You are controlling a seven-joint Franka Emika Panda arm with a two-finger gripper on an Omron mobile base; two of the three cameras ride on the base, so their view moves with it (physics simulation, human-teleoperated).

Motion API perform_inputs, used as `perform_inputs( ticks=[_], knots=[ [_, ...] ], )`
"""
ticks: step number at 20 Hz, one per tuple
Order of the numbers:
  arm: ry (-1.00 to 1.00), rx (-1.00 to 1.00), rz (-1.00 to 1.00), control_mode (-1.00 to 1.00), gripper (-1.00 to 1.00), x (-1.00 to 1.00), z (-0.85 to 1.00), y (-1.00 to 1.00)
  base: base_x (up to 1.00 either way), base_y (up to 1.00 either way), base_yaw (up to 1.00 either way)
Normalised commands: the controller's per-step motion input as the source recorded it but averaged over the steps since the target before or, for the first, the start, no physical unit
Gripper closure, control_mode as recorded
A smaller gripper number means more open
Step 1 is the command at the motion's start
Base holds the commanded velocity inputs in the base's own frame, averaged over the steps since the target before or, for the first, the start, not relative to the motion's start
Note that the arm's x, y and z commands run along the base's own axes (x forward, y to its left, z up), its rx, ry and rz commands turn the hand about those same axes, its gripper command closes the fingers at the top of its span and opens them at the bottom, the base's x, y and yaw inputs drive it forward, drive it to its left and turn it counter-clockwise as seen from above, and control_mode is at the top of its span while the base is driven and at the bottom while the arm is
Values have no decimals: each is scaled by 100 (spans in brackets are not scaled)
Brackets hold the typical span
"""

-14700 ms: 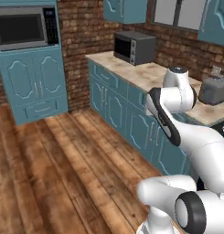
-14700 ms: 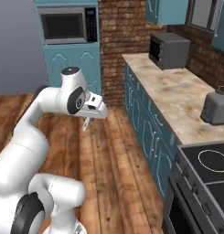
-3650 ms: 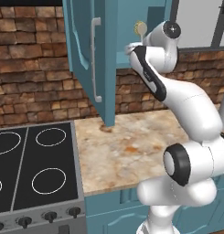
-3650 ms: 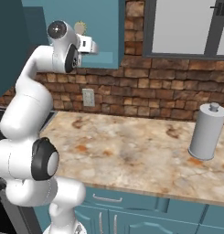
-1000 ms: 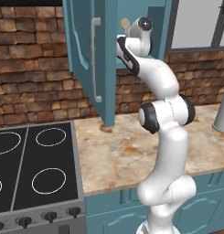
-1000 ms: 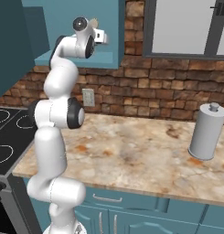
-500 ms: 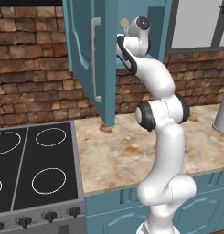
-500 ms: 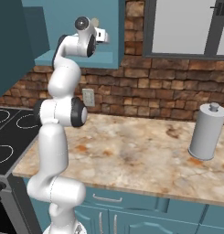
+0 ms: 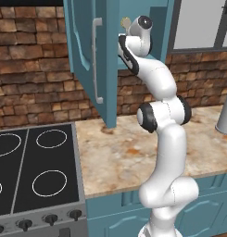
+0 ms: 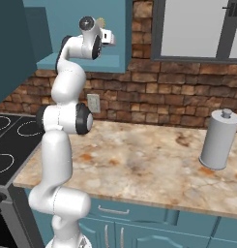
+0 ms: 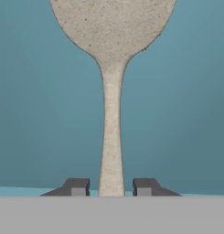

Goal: Pick up the dish brush and dish brush from the sink, and place them back in the cabinet, and close the cabinet door.

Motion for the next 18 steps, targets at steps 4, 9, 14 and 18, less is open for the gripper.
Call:
perform_inputs(
  ticks=[4,9,14,18],
  knots=[
    [0,0,0,-100,-100,0,0,0,0,0,0],
    [0,0,0,-100,-100,0,0,0,0,0,0],
    [0,0,0,-100,-100,0,0,0,0,0,0],
    [0,0,0,-100,-100,-4,0,0,0,0,0]
  ],
)
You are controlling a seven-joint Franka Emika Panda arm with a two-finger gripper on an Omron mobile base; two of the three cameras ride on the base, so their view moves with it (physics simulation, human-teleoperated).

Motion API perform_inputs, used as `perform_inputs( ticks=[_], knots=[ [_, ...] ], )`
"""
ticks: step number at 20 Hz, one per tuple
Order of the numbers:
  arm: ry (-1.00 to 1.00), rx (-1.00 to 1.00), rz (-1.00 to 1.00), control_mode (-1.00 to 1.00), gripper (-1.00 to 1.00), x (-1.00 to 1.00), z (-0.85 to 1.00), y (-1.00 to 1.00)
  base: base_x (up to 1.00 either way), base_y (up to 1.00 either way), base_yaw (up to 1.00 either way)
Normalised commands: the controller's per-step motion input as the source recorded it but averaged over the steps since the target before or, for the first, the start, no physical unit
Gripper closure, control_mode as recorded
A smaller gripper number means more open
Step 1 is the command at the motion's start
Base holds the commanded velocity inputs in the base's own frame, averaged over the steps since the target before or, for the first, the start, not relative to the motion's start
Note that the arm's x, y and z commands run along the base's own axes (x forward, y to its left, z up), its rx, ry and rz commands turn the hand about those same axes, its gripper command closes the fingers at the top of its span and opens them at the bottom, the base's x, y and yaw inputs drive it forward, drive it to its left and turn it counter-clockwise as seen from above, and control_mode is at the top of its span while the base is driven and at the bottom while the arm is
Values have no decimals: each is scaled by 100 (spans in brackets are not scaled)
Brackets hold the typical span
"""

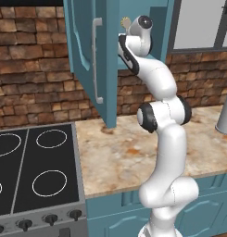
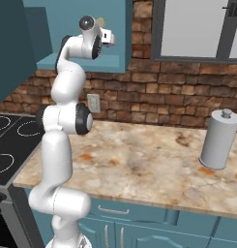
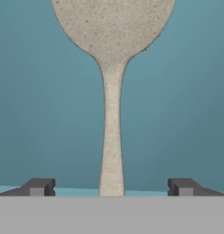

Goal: Pick up the dish brush and dish brush from the sink, and place them back in the cabinet, and close the cabinet door.

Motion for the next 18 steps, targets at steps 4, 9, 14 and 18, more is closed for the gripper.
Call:
perform_inputs(
  ticks=[4,9,14,18],
  knots=[
    [0,0,0,-100,-100,-16,0,0,0,0,0],
    [0,0,0,-100,-100,-32,-3,0,0,0,0],
    [0,0,0,-100,-100,-36,-17,0,0,0,0],
    [0,0,0,-100,-100,-38,-25,0,0,0,0]
  ],
)
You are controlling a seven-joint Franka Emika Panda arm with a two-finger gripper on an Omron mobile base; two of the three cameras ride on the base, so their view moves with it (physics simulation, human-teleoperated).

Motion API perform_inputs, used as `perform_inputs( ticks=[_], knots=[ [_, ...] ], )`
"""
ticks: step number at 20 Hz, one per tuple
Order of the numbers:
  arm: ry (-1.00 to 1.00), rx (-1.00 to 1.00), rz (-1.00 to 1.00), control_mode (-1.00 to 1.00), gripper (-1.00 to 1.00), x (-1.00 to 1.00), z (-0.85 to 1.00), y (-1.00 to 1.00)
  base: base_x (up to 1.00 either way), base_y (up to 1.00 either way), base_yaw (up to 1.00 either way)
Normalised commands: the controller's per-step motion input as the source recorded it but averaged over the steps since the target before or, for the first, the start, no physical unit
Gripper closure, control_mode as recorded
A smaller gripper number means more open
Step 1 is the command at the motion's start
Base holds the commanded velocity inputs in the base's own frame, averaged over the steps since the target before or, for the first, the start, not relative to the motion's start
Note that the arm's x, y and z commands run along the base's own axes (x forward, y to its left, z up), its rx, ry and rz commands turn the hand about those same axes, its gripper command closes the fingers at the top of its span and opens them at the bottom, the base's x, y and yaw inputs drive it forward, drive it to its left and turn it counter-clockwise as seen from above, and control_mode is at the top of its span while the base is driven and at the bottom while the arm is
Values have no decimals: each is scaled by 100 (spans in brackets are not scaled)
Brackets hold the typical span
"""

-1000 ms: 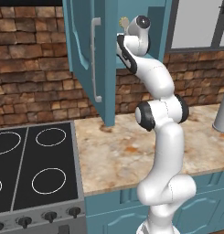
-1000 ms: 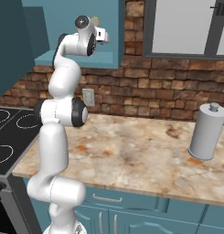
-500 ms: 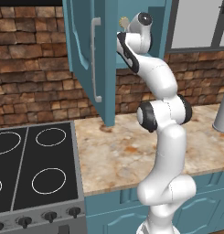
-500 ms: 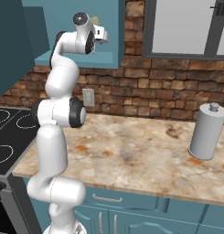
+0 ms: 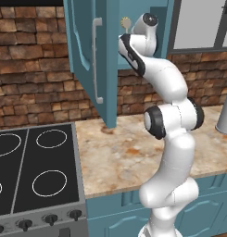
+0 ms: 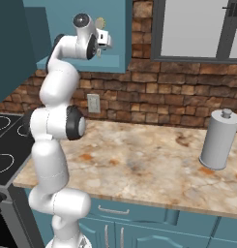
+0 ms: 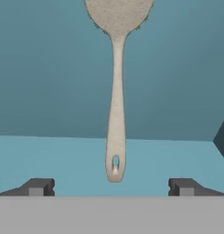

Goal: Pick up the dish brush and dish brush from the sink, and place them back in the cabinet, and close the cabinet door.

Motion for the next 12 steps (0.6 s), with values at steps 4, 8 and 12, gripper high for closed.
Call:
perform_inputs(
  ticks=[4,8,12],
  knots=[
    [-2,0,0,-100,-100,-41,-34,0,0,0,0],
    [-6,0,0,-100,-100,-42,-23,0,0,0,0],
    [-12,0,0,-100,-100,-51,-3,0,0,0,0]
  ],
)
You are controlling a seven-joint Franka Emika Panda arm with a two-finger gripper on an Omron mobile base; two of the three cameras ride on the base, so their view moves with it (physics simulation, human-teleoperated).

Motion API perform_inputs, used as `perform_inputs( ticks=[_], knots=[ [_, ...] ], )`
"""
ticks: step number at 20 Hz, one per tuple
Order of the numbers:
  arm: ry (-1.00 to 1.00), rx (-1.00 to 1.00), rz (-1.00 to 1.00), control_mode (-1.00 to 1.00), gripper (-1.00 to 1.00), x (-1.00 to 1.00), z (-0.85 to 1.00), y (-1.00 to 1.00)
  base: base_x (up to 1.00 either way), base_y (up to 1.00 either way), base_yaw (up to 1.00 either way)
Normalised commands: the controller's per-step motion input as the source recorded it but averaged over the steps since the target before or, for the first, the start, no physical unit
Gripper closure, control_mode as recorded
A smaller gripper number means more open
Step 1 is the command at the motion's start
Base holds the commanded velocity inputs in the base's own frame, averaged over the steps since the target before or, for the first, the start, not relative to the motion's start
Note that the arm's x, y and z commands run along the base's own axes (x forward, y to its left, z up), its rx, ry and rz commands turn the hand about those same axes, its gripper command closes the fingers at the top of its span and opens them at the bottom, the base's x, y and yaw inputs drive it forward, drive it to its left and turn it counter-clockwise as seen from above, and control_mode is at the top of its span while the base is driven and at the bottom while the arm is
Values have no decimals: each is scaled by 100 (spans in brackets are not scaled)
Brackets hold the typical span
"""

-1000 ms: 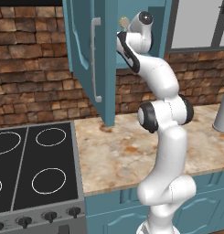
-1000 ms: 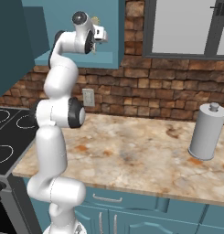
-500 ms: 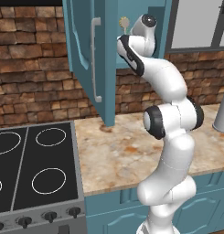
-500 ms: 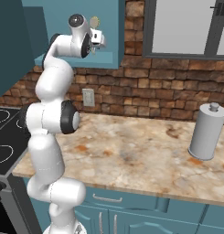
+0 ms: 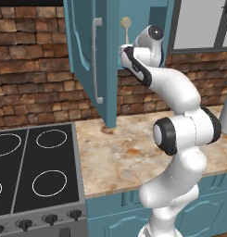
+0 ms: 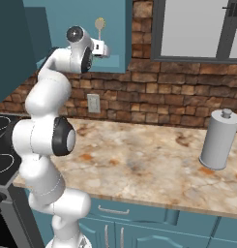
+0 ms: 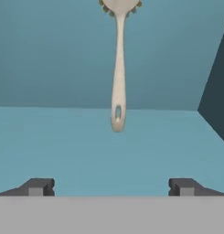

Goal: Pick up the dish brush and dish brush from the sink, and place them back in the cabinet, and close the cabinet door.

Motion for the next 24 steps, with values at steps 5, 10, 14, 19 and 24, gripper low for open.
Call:
perform_inputs(
  ticks=[5,10,14,19,24],
  knots=[
    [-9,0,0,-100,-100,-66,0,-7,0,0,0],
    [-2,0,0,-100,-100,-78,4,-22,0,0,0],
    [0,0,0,-100,-100,-77,19,-19,0,0,0],
    [3,0,-1,-100,-100,-65,23,-8,0,0,0],
    [10,0,-3,-100,-100,-68,21,-1,0,0,0]
  ],
)
